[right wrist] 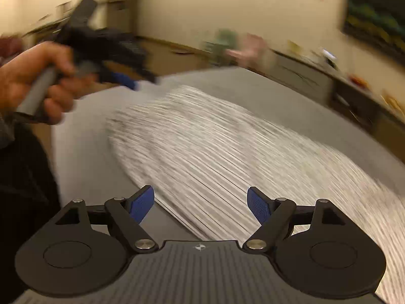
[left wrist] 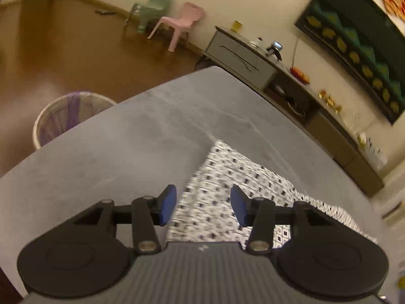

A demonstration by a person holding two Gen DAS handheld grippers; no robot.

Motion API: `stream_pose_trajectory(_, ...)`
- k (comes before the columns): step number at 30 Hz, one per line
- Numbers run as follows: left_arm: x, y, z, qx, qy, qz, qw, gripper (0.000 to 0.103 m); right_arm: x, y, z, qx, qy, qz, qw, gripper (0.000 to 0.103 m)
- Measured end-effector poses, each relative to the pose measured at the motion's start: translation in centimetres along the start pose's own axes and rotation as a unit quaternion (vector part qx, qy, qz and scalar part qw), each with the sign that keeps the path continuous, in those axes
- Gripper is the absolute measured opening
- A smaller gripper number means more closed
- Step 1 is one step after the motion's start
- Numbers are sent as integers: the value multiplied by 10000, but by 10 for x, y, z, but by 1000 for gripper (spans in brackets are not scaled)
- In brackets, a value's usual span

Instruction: Fold clothes

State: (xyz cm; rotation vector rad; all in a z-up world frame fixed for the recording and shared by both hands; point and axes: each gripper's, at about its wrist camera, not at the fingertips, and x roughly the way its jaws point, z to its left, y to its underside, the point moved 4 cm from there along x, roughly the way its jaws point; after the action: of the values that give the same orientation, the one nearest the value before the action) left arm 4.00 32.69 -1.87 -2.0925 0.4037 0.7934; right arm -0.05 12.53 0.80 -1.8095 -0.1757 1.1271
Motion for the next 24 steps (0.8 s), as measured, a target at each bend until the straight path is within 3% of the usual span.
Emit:
stream_pose_trajectory(5, 5, 1, 10, -87, 177, 120, 9997, 49, 70, -45, 65, -666, -419, 3, 9969, 83)
stream_pose_trajectory(11, 12, 7, 28, 75, 453, 479, 9978, 51, 120, -62, 77, -697, -662, 324, 9948, 79)
stream_pose_trajectory(12, 15, 8, 28, 67, 521, 562, 9970, 51, 123, -64, 74, -596, -751, 350, 9948, 75)
stream_pose_trajectory(15, 23, 12, 32, -3, 666, 736, 9951, 52, 129, -70, 62, -235, -909, 495, 9943, 23)
stream_pose_trajectory(16, 25, 14, 32, -31, 718, 783, 9943, 54, 128, -72, 57, -155, -858, 472, 9951, 12)
stream_pose_trajectory(21, 33, 21, 20, -216, 1278, 993, 9866, 68, 99, -75, 31, 518, -974, 134, 9938, 11)
stream_pose_trajectory(24, 48, 26, 5, -107, 1293, 1225, 9839, 59, 78, -73, 27, 746, -1199, -19, 9900, 11)
